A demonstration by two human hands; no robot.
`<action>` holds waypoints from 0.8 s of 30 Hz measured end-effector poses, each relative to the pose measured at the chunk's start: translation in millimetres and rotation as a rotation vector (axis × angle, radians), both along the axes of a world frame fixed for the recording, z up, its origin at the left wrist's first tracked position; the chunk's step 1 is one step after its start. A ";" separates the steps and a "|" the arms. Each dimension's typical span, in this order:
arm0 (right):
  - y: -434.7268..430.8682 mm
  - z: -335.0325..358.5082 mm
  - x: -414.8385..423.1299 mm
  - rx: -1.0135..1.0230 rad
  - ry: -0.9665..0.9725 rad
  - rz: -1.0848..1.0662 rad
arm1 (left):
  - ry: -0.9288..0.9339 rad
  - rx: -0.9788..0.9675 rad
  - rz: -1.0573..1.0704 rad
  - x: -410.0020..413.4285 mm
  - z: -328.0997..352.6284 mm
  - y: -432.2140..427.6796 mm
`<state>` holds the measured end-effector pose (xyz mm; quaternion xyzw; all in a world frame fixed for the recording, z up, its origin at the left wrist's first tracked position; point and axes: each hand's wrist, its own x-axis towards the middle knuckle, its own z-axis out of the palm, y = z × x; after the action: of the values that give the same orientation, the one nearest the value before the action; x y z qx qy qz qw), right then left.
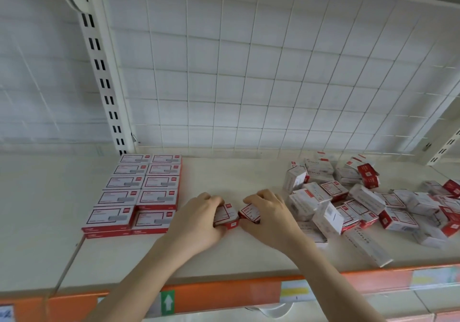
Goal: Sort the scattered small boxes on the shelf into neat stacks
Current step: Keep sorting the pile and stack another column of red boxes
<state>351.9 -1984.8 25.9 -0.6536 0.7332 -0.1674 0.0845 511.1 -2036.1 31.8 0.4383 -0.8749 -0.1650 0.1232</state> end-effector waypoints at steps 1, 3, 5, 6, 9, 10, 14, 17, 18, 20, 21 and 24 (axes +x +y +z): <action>1.4 0.6 0.6 0.009 0.007 -0.006 | -0.003 -0.002 -0.004 1.3 -0.1 -0.4; 5.1 2.7 1.3 0.033 0.024 0.004 | -0.010 -0.011 -0.024 2.9 -0.3 -1.3; 9.1 4.3 0.4 0.074 0.048 0.029 | -0.032 -0.030 -0.060 3.1 -0.8 -2.2; 10.8 5.1 -0.1 0.090 0.051 0.039 | -0.046 -0.037 -0.081 3.0 -1.2 -2.7; 12.3 6.1 -0.2 0.077 0.021 0.053 | -0.088 -0.061 -0.134 2.6 -1.9 -5.5; 11.2 6.4 0.8 0.064 0.014 0.049 | -0.102 -0.073 -0.146 2.4 -1.6 -6.9; 4.2 6.7 6.2 0.050 0.037 0.006 | -0.177 -0.135 -0.175 -1.0 2.2 -12.4; -2.7 6.0 8.8 0.054 0.048 -0.028 | -0.241 -0.209 -0.170 -5.6 4.5 -18.4; -5.5 6.2 9.4 0.058 0.050 -0.034 | -0.264 -0.233 -0.164 -7.0 5.5 -21.5; -11.8 7.0 9.6 0.077 0.060 -0.030 | -0.304 -0.258 -0.151 -9.8 8.3 -28.5; -15.1 7.6 9.4 0.093 0.065 -0.023 | -0.317 -0.261 -0.148 -11.2 9.7 -32.0; -25.7 8.9 8.3 0.130 0.076 -0.007 | -0.344 -0.275 -0.137 -15.1 12.2 -43.6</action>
<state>360.2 -2010.5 34.9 -0.6499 0.7476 -0.0948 0.0983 495.9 -2079.6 44.0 0.3787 -0.9250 0.0249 0.0192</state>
